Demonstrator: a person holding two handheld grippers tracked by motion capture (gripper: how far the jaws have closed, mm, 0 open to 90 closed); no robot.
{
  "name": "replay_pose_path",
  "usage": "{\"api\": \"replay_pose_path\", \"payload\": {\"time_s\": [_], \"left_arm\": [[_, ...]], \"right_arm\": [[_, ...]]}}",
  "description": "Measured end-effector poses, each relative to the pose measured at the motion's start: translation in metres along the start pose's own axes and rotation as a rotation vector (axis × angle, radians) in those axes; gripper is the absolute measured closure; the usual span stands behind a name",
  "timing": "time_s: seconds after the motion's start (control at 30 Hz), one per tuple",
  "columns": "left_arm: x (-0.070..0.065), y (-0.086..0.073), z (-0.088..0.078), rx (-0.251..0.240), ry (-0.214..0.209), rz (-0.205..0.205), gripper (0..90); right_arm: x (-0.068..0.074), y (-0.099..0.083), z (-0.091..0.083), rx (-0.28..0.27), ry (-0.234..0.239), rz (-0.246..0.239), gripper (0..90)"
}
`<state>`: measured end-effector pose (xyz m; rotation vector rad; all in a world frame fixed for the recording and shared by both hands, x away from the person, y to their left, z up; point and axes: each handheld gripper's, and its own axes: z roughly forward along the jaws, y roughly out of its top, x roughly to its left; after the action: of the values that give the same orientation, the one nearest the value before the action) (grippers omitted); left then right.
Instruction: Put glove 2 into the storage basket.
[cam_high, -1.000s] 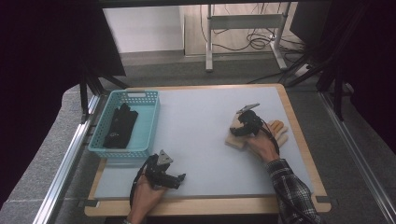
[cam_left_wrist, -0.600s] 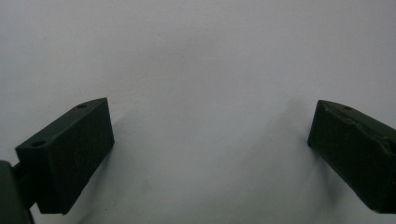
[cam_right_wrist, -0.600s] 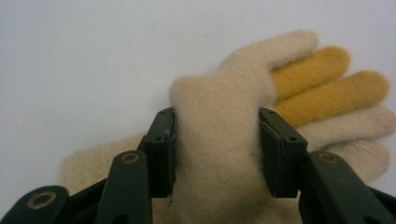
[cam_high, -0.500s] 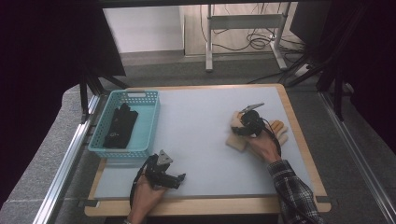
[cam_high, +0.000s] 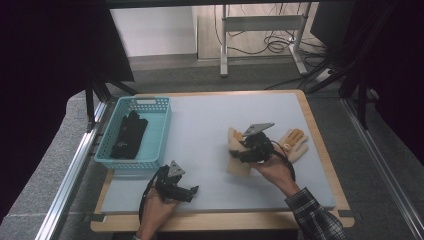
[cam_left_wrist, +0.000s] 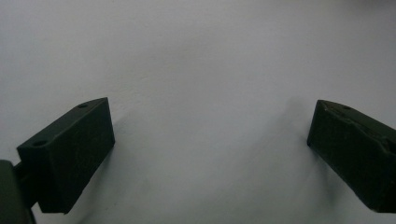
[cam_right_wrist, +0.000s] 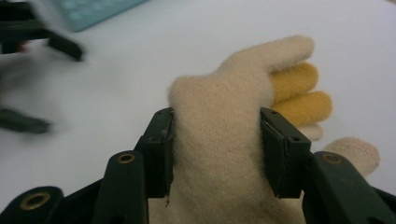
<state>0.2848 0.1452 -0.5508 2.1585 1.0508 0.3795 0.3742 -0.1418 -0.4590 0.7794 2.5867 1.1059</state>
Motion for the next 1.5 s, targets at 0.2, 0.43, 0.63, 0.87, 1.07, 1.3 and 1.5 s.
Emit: {"api": "replay_pose_path", "payload": {"time_s": [0.2,0.43,0.63,0.87,1.07,1.3,1.5], "left_arm": [[0.0,0.0,0.0,-0.002,0.001,-0.002,1.2],[0.0,0.0,0.0,-0.001,0.001,-0.001,1.2],[0.0,0.0,0.0,-0.001,0.002,-0.001,1.2],[0.0,0.0,0.0,-0.001,0.001,-0.003,1.2],[0.0,0.0,0.0,0.0,0.001,-0.002,1.2],[0.0,0.0,0.0,0.0,0.001,-0.002,1.2],[0.0,0.0,0.0,0.0,0.001,-0.002,1.3]], "right_arm": [[0.033,-0.009,0.022,0.035,0.048,-0.061,46.6],[0.042,-0.021,0.036,0.055,0.094,-0.079,34.2],[0.027,-0.021,0.028,0.032,0.066,-0.046,31.4],[0.004,-0.033,0.018,0.037,-0.005,-0.005,32.8],[-0.013,-0.041,0.005,0.04,-0.057,0.029,45.0],[-0.042,-0.052,-0.016,0.031,-0.119,0.102,49.5],[-0.074,-0.065,-0.039,0.026,-0.228,0.171,45.3]]}}
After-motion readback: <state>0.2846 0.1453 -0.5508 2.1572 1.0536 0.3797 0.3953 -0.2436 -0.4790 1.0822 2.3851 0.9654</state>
